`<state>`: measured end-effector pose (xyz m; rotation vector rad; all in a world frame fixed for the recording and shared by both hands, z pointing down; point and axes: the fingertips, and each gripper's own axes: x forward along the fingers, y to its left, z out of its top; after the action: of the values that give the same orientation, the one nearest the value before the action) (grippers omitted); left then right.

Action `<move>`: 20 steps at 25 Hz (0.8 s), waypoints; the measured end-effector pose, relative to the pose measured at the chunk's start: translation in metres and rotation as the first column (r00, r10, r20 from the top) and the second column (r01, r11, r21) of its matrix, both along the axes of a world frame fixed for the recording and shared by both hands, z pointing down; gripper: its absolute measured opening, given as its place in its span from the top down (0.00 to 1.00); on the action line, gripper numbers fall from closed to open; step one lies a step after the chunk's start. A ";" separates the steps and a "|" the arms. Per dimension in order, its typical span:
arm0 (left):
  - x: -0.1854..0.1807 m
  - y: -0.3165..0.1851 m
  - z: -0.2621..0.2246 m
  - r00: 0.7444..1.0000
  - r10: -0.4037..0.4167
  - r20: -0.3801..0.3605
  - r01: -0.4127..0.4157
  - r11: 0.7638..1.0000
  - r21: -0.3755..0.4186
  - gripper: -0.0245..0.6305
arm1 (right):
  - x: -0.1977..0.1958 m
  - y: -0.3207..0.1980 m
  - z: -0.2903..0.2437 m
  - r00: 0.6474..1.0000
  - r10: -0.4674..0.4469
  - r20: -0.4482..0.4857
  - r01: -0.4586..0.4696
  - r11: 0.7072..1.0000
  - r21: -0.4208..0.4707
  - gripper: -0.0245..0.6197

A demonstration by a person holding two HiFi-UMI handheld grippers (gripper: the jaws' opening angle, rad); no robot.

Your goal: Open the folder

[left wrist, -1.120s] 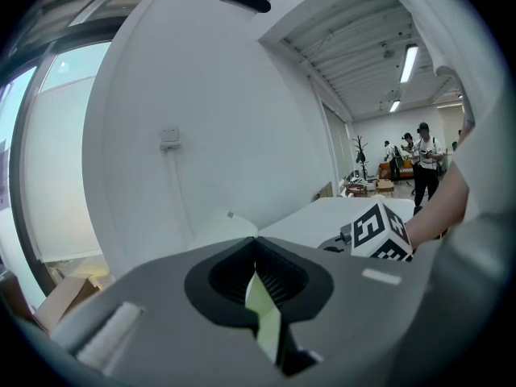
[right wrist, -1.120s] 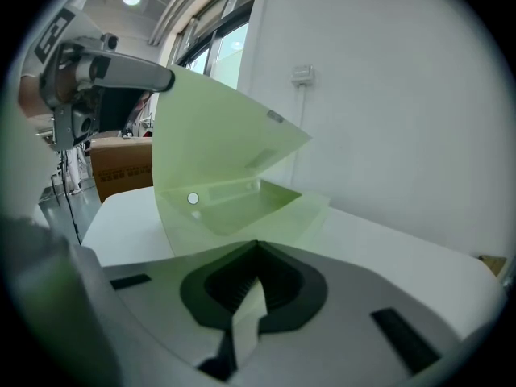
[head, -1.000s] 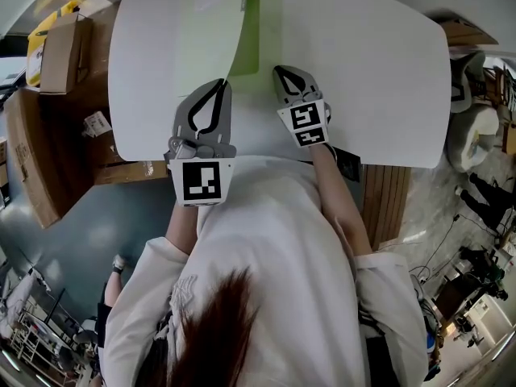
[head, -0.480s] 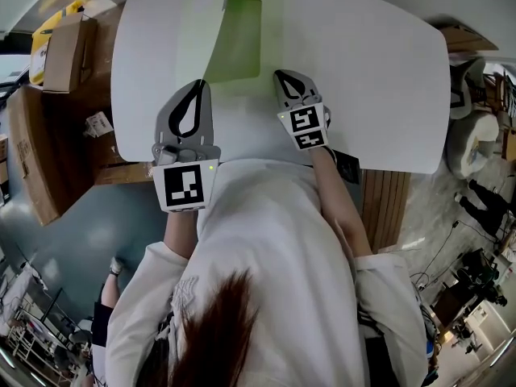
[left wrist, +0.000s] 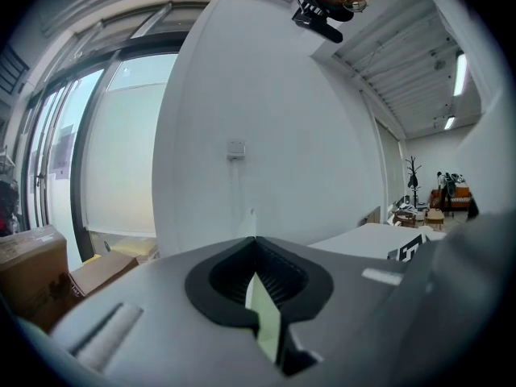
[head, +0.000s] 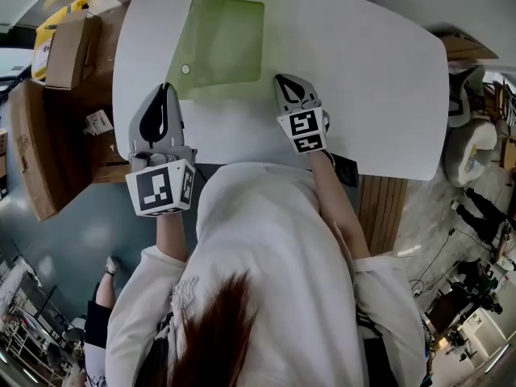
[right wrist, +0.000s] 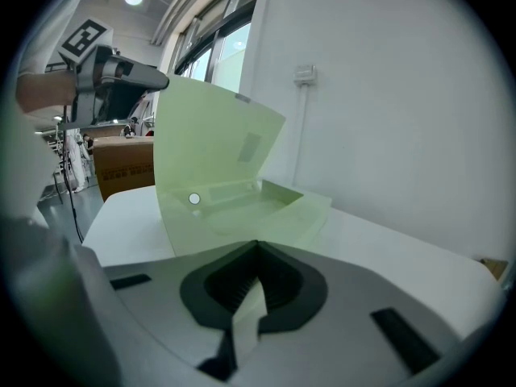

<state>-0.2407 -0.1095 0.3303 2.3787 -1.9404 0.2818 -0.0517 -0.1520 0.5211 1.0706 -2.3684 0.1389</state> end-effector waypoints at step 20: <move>-0.077 0.011 0.013 0.979 -0.202 0.033 0.203 0.979 -0.034 0.95 | -0.002 -0.001 -0.002 1.000 0.013 0.004 -0.013 1.000 0.001 0.96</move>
<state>-0.3181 -0.0989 0.3435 2.1438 -2.1493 0.3392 -0.0533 -0.1532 0.5195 1.0880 -2.3657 0.1445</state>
